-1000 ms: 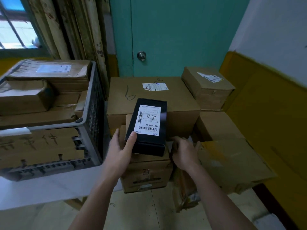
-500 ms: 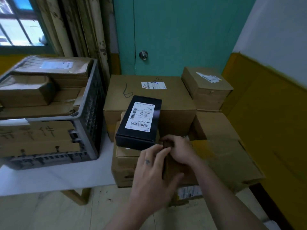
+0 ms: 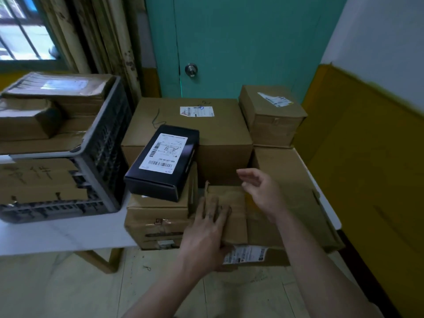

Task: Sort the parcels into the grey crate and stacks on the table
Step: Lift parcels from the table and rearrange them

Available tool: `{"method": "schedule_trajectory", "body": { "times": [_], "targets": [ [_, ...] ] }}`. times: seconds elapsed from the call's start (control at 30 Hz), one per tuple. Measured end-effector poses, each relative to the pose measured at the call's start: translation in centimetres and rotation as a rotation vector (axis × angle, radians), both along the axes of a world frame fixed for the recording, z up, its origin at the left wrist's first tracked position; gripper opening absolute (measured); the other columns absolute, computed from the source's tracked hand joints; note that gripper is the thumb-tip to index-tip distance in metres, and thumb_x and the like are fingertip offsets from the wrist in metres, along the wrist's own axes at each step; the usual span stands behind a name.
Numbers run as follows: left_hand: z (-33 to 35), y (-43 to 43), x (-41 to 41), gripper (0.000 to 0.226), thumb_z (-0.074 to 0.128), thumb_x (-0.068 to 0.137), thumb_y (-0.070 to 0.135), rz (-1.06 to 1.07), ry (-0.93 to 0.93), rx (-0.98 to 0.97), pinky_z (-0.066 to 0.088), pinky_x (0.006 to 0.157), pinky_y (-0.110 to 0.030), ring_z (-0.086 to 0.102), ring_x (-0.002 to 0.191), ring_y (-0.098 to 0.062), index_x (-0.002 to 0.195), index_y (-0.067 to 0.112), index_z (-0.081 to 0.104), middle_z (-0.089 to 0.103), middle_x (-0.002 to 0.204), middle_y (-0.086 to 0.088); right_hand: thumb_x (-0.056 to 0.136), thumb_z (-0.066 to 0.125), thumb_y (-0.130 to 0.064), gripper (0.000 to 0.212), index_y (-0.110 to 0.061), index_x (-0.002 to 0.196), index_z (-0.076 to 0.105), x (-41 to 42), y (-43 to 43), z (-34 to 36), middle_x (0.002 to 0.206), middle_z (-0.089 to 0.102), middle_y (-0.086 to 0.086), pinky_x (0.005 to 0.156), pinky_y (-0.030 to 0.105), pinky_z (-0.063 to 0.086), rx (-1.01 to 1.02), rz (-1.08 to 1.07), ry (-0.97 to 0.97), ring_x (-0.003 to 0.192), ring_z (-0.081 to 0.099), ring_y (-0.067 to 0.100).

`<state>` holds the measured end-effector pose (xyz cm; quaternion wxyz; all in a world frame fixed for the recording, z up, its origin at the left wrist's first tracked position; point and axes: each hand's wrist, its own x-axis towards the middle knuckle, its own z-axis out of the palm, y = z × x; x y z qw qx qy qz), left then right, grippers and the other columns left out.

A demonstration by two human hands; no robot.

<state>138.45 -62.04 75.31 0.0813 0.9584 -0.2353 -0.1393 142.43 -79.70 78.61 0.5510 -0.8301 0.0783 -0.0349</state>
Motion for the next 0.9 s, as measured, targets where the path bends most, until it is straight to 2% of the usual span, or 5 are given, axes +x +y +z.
{"method": "schedule_trajectory", "body": {
  "times": [0.23, 0.4, 0.6, 0.73, 0.9],
  "targets": [
    [-0.2, -0.3, -0.2, 0.104, 0.064, 0.09, 0.052, 0.097, 0.058, -0.079, 0.023, 0.123, -0.045, 0.001, 0.154, -0.03, 0.156, 0.039, -0.015, -0.028, 0.162, 0.011, 0.084, 0.069, -0.046, 0.07, -0.02, 0.144, 0.046, -10.7, -8.9, 1.1, 0.148, 0.043, 0.002, 0.109, 0.043, 0.035, -0.167, -0.605, -0.033, 0.136, 0.039, 0.022],
    [-0.2, -0.7, -0.2, 0.104, 0.065, 0.09, 0.049, 0.143, 0.118, -0.158, 0.029, 0.12, -0.044, 0.008, 0.152, -0.027, 0.155, 0.042, -0.016, -0.038, 0.147, 0.023, 0.046, 0.073, -0.083, 0.117, -0.03, 0.145, 0.039, -14.7, -12.1, -3.3, 0.141, 0.053, -0.001, 0.11, 0.047, 0.038, 0.152, -0.332, 0.402, 0.123, 0.053, 0.022],
    [3.0, -0.8, -0.8, 0.084, 0.07, 0.088, 0.044, 0.211, 0.093, -0.345, 0.034, 0.117, -0.042, 0.024, 0.148, -0.017, 0.154, 0.049, 0.018, 0.002, 0.163, 0.025, 0.059, 0.081, -0.043, 0.083, -0.031, 0.135, 0.05, -15.0, -12.1, -3.2, 0.126, 0.06, -0.005, 0.097, 0.039, 0.045, 0.226, -0.361, 0.307, 0.111, 0.057, 0.02],
    [5.5, -1.1, -0.1, 0.063, 0.08, 0.076, 0.046, 0.359, 0.002, -0.689, 0.045, 0.092, -0.025, 0.045, 0.123, -0.007, 0.133, 0.042, 0.053, 0.043, 0.134, 0.021, 0.067, 0.077, -0.032, 0.061, -0.034, 0.124, 0.053, -15.2, -13.9, 0.7, 0.117, 0.063, -0.009, 0.091, 0.037, 0.044, 0.202, -0.412, 0.055, 0.11, 0.058, 0.018],
    [6.9, -3.8, 3.2, 0.075, 0.084, 0.07, 0.053, 0.587, 0.052, -0.978, 0.049, 0.087, -0.028, 0.054, 0.112, -0.011, 0.132, 0.028, 0.05, 0.054, 0.123, 0.01, 0.062, 0.087, -0.025, 0.07, -0.02, 0.123, 0.054, -12.5, -17.2, 4.6, 0.12, 0.067, -0.005, 0.069, 0.013, 0.054, 0.36, -0.397, -0.195, 0.087, 0.068, -0.006]
  ]
}}
